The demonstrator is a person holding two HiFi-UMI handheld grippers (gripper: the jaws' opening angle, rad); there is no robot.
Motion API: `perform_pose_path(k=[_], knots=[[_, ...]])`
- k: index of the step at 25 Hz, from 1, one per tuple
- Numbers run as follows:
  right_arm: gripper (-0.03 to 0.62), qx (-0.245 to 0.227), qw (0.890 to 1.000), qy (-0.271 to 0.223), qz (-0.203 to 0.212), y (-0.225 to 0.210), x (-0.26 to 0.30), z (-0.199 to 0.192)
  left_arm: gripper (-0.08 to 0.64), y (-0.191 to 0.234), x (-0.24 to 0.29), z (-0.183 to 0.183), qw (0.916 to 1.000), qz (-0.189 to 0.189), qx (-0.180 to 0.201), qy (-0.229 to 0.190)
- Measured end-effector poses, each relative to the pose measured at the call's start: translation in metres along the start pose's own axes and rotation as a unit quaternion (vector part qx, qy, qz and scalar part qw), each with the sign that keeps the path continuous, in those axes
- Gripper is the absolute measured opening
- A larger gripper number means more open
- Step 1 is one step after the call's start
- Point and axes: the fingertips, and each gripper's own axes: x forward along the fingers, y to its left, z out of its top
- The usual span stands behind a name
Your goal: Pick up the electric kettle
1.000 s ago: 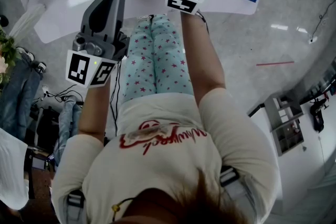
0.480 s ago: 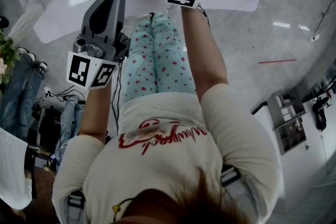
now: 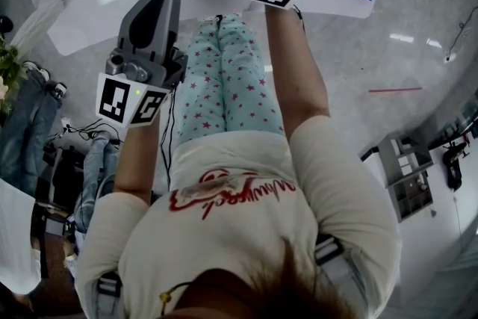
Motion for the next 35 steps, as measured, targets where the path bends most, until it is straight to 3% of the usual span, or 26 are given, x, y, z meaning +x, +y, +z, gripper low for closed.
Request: perform_pose_path(k=[10, 17, 25, 32, 35], knots=[[0.043, 0.006, 1.000, 0.001, 0.001, 0.002, 0.006, 0.005, 0.012, 0.007, -0.008, 0.004, 1.0000, 0.004, -0.007, -0.002], [0.048, 0.061, 0.998, 0.003, -0.014, -0.011, 0.017, 0.004, 0.012, 0.010, -0.003, -0.001, 0.9999, 0.009, -0.011, 0.002], [0.066, 0.067, 0.998, -0.006, -0.020, -0.009, 0.024, 0.012, 0.012, 0.011, 0.005, -0.002, 0.9999, 0.011, -0.006, -0.003], [0.067, 0.148, 0.989, -0.013, -0.020, -0.015, 0.024, 0.012, 0.012, 0.012, 0.001, -0.004, 0.9999, 0.015, -0.002, -0.002], [0.069, 0.128, 0.991, -0.023, -0.011, -0.014, 0.019, 0.019, 0.012, 0.011, 0.000, -0.003, 0.9998, 0.017, -0.002, -0.005]])
